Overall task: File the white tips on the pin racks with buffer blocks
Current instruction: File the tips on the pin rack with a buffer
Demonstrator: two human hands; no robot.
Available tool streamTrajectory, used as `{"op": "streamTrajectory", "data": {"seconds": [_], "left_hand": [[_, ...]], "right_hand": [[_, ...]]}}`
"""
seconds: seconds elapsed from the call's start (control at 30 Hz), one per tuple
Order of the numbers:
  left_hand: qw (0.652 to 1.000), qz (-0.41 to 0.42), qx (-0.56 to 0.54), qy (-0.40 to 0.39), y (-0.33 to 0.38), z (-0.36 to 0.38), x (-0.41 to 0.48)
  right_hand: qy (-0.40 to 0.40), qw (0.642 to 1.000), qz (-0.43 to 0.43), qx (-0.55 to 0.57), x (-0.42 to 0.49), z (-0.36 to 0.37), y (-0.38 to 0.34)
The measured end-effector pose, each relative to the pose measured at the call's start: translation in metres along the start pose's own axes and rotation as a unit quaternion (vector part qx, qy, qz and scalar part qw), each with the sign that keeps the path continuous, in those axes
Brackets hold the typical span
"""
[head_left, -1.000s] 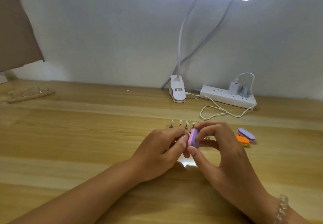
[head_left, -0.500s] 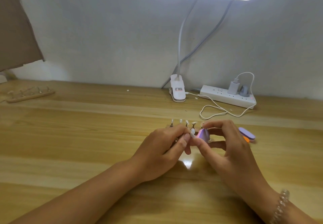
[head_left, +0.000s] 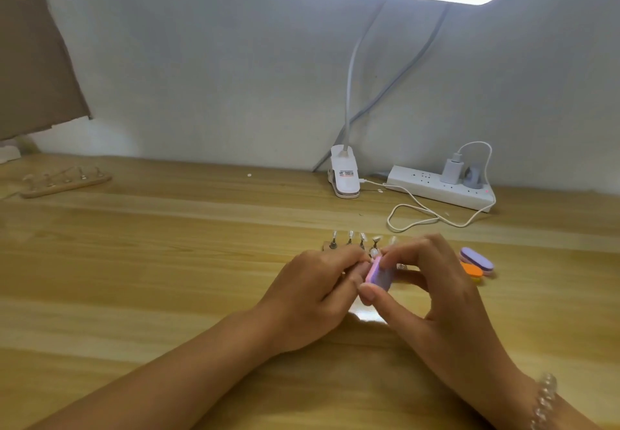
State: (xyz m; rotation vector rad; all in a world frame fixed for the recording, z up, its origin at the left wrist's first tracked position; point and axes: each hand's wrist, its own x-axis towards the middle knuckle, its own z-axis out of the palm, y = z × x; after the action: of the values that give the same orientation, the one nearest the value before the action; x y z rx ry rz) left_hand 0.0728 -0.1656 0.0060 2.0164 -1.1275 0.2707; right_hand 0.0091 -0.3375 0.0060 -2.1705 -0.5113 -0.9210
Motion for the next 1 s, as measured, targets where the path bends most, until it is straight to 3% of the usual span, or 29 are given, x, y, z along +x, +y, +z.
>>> {"op": "streamTrajectory", "data": {"seconds": [0.07,0.17,0.3,0.4,0.7,0.87,1.0], "left_hand": [[1.000,0.005,0.021,-0.006,0.001,0.000,0.000],[0.998,0.031,0.053,-0.033,0.006,0.000,-0.002],[1.000,0.012,0.022,-0.007,0.004,0.000,0.000],[1.000,0.001,0.013,0.001,0.001,0.000,0.001],[1.000,-0.003,0.014,-0.019,0.002,0.000,0.001],[0.999,-0.028,-0.024,-0.031,0.002,-0.001,0.002],[0.996,-0.049,-0.058,-0.041,0.002,-0.002,0.002]], "right_hand": [[-0.003,1.000,0.016,0.024,0.000,0.000,0.000],[0.039,0.987,0.120,0.101,0.004,-0.003,0.004],[0.074,0.964,0.206,0.153,0.005,-0.010,0.011],[0.058,0.967,0.195,0.154,0.004,-0.008,0.012],[-0.042,0.995,0.093,0.000,-0.002,-0.004,0.005],[-0.078,0.996,0.000,-0.043,-0.003,-0.004,0.002],[-0.085,0.996,-0.020,-0.036,-0.001,-0.005,0.002]]}}
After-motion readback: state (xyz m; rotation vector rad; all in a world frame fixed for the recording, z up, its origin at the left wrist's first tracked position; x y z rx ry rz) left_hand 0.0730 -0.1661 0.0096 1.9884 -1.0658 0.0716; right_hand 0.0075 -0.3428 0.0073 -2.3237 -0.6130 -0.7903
